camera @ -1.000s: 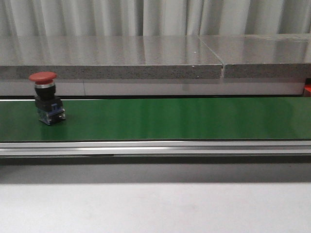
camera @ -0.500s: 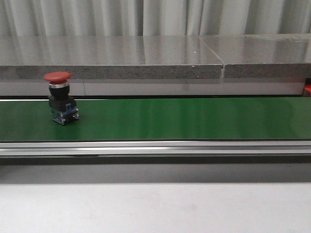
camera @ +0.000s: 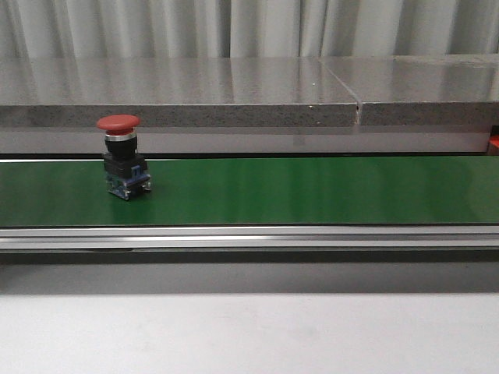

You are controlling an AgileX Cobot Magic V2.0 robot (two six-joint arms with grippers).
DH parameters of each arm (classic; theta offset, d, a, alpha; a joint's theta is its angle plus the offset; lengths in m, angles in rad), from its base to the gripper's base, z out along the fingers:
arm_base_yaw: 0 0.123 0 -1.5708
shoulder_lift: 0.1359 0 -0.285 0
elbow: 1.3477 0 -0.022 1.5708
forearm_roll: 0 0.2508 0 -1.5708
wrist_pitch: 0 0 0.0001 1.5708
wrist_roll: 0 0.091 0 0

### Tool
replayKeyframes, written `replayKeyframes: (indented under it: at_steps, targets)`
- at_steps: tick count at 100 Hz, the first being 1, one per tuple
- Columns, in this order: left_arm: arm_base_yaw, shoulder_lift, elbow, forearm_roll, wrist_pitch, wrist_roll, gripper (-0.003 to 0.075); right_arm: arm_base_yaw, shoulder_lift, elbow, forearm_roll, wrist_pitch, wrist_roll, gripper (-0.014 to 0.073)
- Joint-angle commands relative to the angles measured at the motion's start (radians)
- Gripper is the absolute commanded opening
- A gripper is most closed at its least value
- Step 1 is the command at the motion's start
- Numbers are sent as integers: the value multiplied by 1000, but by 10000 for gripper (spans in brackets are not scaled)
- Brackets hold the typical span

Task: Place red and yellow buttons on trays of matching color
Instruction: 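Set the yellow button on the belt and open the left gripper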

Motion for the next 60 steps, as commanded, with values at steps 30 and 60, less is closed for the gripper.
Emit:
replayKeyframes:
  at_steps: [30, 60]
  targets:
    - [-156, -215, -27, -26, -112, 151, 69, 1, 8, -27, 3, -74, -3, -66]
    - [-403, -346, 31, 138, -167, 49, -21, 1, 8, -27, 3, -74, -3, -66]
